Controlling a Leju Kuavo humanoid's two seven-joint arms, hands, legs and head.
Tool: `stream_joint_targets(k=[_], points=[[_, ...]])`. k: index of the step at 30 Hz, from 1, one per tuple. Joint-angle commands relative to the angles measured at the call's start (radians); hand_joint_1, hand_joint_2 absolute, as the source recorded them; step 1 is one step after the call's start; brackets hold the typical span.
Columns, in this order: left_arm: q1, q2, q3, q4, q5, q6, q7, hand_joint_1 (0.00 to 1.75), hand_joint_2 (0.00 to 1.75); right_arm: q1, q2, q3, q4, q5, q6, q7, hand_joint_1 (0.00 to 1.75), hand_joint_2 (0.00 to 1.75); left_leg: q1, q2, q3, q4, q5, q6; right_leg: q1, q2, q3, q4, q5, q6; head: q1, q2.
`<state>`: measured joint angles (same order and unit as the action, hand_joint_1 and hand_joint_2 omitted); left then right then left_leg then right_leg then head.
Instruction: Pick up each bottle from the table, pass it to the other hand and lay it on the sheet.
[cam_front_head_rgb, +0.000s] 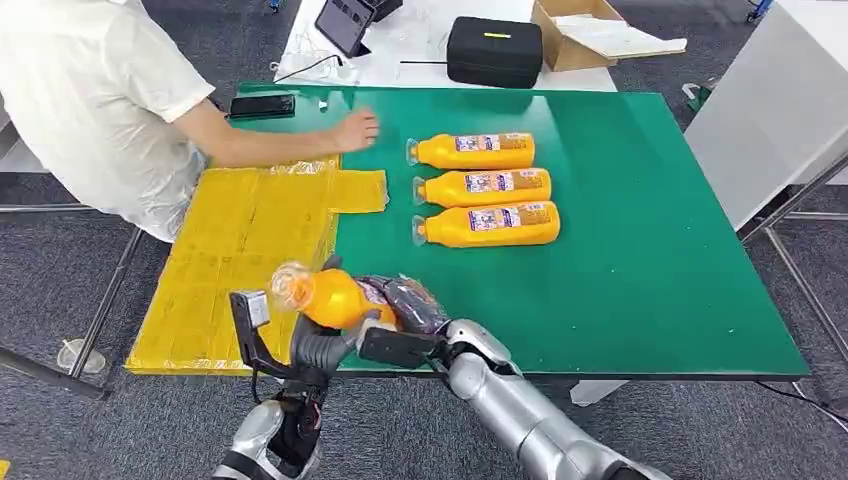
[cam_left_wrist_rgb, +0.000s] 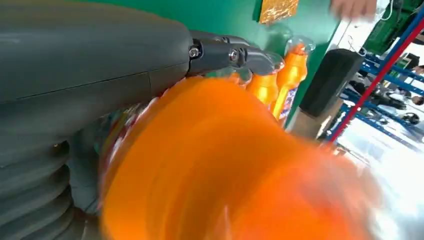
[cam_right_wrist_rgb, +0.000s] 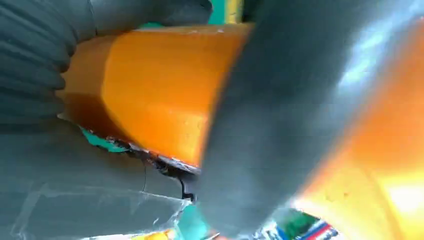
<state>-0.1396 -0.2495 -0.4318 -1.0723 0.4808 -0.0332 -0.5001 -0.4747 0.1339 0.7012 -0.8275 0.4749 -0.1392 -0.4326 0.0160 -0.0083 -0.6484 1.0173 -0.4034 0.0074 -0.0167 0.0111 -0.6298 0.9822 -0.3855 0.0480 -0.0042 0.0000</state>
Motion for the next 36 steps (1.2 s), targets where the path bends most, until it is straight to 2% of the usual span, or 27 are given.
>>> stream_joint_targets(k=[1, 8, 9, 10, 11, 12, 13, 14, 16, 20, 22, 23, 25, 26, 27, 28, 29, 30, 32, 33, 34, 35, 36], points=[[-0.022, 0.009, 0.033, 0.019, 0.041, -0.021, 0.004, 0.00, 1.75, -0.001, -0.027, 0.057, -0.057, -0.024, 0.007, 0.016, 1.75, 1.75, 0.000, 0.000, 0.004, 0.000, -0.001, 0.000, 0.000, -0.001, 0.004, 0.000, -0.002, -0.002, 0.000, 0.000], [-0.036, 0.006, 0.032, 0.030, 0.039, -0.032, -0.015, 0.02, 1.75, 0.002, -0.025, 0.067, -0.064, -0.041, 0.021, 0.000, 1.73, 1.75, 0.000, 0.000, 0.004, 0.000, -0.002, 0.001, 0.001, -0.001, 0.005, 0.000, -0.002, -0.002, 0.000, 0.000], [-0.035, 0.006, 0.035, 0.023, 0.042, -0.037, -0.022, 1.20, 1.75, -0.001, -0.024, 0.070, -0.064, -0.043, 0.024, -0.001, 1.75, 1.75, 0.000, 0.000, 0.007, 0.000, -0.003, 0.001, 0.001, -0.002, 0.007, 0.000, -0.003, -0.003, 0.000, 0.000], [-0.035, 0.005, 0.037, 0.015, 0.043, -0.041, -0.030, 1.75, 1.75, -0.003, -0.025, 0.071, -0.064, -0.044, 0.026, -0.001, 1.71, 1.75, 0.000, 0.001, 0.008, 0.000, -0.003, 0.001, 0.001, -0.002, 0.008, 0.000, -0.003, -0.003, 0.000, 0.000], [-0.031, 0.003, 0.043, -0.001, 0.035, -0.029, -0.054, 1.75, 1.75, -0.005, -0.025, 0.070, -0.061, -0.047, 0.029, 0.001, 1.59, 1.75, 0.000, 0.000, 0.002, 0.000, -0.001, 0.000, 0.000, -0.001, 0.002, 0.000, -0.001, -0.001, 0.000, 0.000], [-0.030, 0.002, 0.047, -0.008, 0.036, -0.027, -0.057, 1.75, 1.75, -0.004, -0.025, 0.069, -0.059, -0.048, 0.029, 0.002, 1.50, 1.75, 0.000, 0.000, 0.004, 0.000, -0.001, 0.001, 0.000, -0.001, 0.004, 0.000, -0.002, -0.002, 0.000, 0.000], [-0.027, 0.000, 0.058, -0.024, 0.043, -0.020, -0.061, 1.75, 1.75, 0.000, -0.024, 0.066, -0.055, -0.052, 0.027, 0.004, 0.79, 1.75, 0.000, 0.001, 0.005, 0.000, -0.002, 0.001, 0.001, -0.001, 0.005, 0.001, -0.002, -0.002, 0.000, 0.000], [-0.023, -0.004, 0.074, -0.038, 0.039, 0.015, -0.071, 1.75, 1.75, 0.013, -0.018, 0.051, -0.054, -0.065, 0.012, 0.003, 0.00, 1.75, 0.000, 0.001, 0.005, 0.000, -0.002, 0.001, 0.001, -0.001, 0.005, 0.001, -0.002, -0.002, 0.000, 0.000], [-0.020, -0.006, 0.088, -0.055, -0.001, 0.110, -0.102, 1.75, 1.75, 0.048, -0.011, 0.035, -0.067, -0.084, -0.002, -0.007, 0.00, 1.75, 0.001, 0.001, 0.004, 0.000, -0.002, 0.000, 0.001, -0.001, 0.004, 0.000, -0.002, -0.002, 0.000, 0.000], [-0.009, -0.006, 0.113, -0.073, -0.005, 0.180, -0.125, 1.75, 1.75, 0.116, -0.012, 0.015, -0.097, -0.094, -0.069, -0.018, 0.00, 1.75, 0.001, -0.001, 0.003, -0.001, -0.001, 0.000, 0.001, -0.002, 0.004, -0.001, -0.001, -0.002, 0.000, 0.000], [-0.007, -0.002, 0.119, -0.079, -0.008, 0.194, -0.130, 1.75, 1.75, 0.131, -0.013, 0.010, -0.105, -0.091, -0.093, -0.026, 0.00, 1.75, 0.001, -0.001, 0.008, -0.001, -0.003, 0.001, 0.001, -0.004, 0.009, -0.001, -0.004, -0.003, 0.000, 0.000], [-0.006, -0.002, 0.126, -0.083, -0.008, 0.204, -0.133, 1.75, 1.75, 0.139, -0.012, 0.004, -0.112, -0.087, -0.114, -0.032, 0.00, 1.75, 0.001, 0.001, 0.003, -0.001, -0.001, 0.000, 0.001, 0.000, 0.003, -0.001, -0.001, -0.001, 0.000, 0.000], [0.019, -0.020, 0.165, -0.133, -0.026, 0.261, -0.148, 1.75, 1.75, 0.187, -0.019, -0.025, -0.153, -0.074, -0.208, -0.068, 0.00, 1.75, 0.001, 0.000, 0.004, 0.000, -0.002, 0.000, 0.001, -0.001, 0.004, -0.001, -0.002, -0.002, 0.000, 0.000], [0.021, -0.018, 0.166, -0.140, -0.028, 0.263, -0.145, 1.75, 1.75, 0.193, -0.023, -0.024, -0.159, -0.073, -0.209, -0.069, 0.00, 1.75, 0.001, 0.000, 0.009, 0.000, -0.004, 0.001, 0.001, -0.002, 0.009, 0.000, -0.004, -0.003, 0.000, 0.000], [0.032, -0.022, 0.197, -0.166, -0.027, 0.326, -0.140, 1.64, 1.75, 0.244, -0.012, -0.078, -0.202, -0.046, -0.365, -0.119, 0.00, 1.75, 0.001, -0.001, 0.006, 0.000, -0.003, 0.001, 0.001, -0.003, 0.007, 0.000, -0.004, -0.003, 0.000, 0.000], [0.035, -0.020, 0.214, -0.177, -0.024, 0.353, -0.134, 1.66, 1.75, 0.268, -0.016, -0.091, -0.228, -0.023, -0.424, -0.132, 0.00, 1.75, 0.001, -0.001, 0.003, 0.000, -0.002, 0.000, 0.001, -0.003, 0.003, -0.001, -0.002, -0.002, 0.000, 0.000], [0.036, -0.016, 0.220, -0.181, -0.022, 0.353, -0.129, 1.71, 1.75, 0.276, -0.021, -0.090, -0.243, -0.022, -0.424, -0.132, 0.00, 0.00, 0.001, -0.001, 0.001, 0.000, -0.001, 0.000, 0.001, -0.002, 0.002, -0.001, -0.002, -0.002, 0.000, 0.000], [0.032, -0.019, 0.241, -0.179, -0.030, 0.400, -0.131, 1.75, 1.75, 0.301, -0.019, -0.112, -0.264, 0.019, -0.526, -0.144, 0.00, 0.00, 0.001, -0.001, 0.004, 0.000, -0.002, 0.000, 0.001, -0.002, 0.004, 0.000, -0.003, -0.002, 0.000, 0.000], [0.025, -0.015, 0.254, -0.173, -0.040, 0.432, -0.133, 1.75, 1.75, 0.321, -0.021, -0.125, -0.286, 0.019, -0.556, -0.156, 0.00, 0.00, 0.001, -0.001, 0.004, 0.000, -0.003, 0.000, 0.001, -0.003, 0.005, 0.000, -0.003, -0.003, 0.000, 0.000], [0.012, -0.013, 0.251, -0.150, -0.117, 0.549, -0.161, 1.57, 1.75, 0.361, 0.012, -0.217, -0.319, 0.061, -0.559, -0.205, 0.00, 0.00, 0.000, -0.001, 0.002, 0.000, -0.002, 0.000, 0.001, -0.002, 0.002, 0.000, -0.002, -0.002, 0.000, 0.000], [0.002, -0.005, 0.234, -0.137, -0.154, 0.579, -0.183, 1.57, 1.75, 0.373, 0.023, -0.243, -0.330, 0.086, -0.559, -0.216, 0.00, 0.00, 0.000, -0.001, 0.004, 0.000, -0.002, 0.000, 0.001, -0.002, 0.004, 0.000, -0.003, -0.002, 0.000, 0.000], [-0.014, -0.006, 0.230, -0.117, -0.155, 0.581, -0.185, 1.68, 1.75, 0.380, 0.024, -0.244, -0.334, 0.090, -0.559, -0.218, 0.00, 0.00, 0.001, -0.002, 0.002, 0.000, -0.002, 0.000, 0.001, -0.003, 0.003, 0.000, -0.003, -0.002, 0.000, 0.000], [-0.040, 0.014, 0.199, -0.077, -0.334, 0.731, -0.198, 1.75, 1.75, 0.406, 0.051, -0.316, -0.363, 0.146, -0.559, -0.251, 0.00, 0.00, 0.000, -0.003, 0.004, 0.000, -0.002, 0.000, 0.001, -0.004, 0.005, 0.000, -0.003, -0.003, 0.000, 0.000]])
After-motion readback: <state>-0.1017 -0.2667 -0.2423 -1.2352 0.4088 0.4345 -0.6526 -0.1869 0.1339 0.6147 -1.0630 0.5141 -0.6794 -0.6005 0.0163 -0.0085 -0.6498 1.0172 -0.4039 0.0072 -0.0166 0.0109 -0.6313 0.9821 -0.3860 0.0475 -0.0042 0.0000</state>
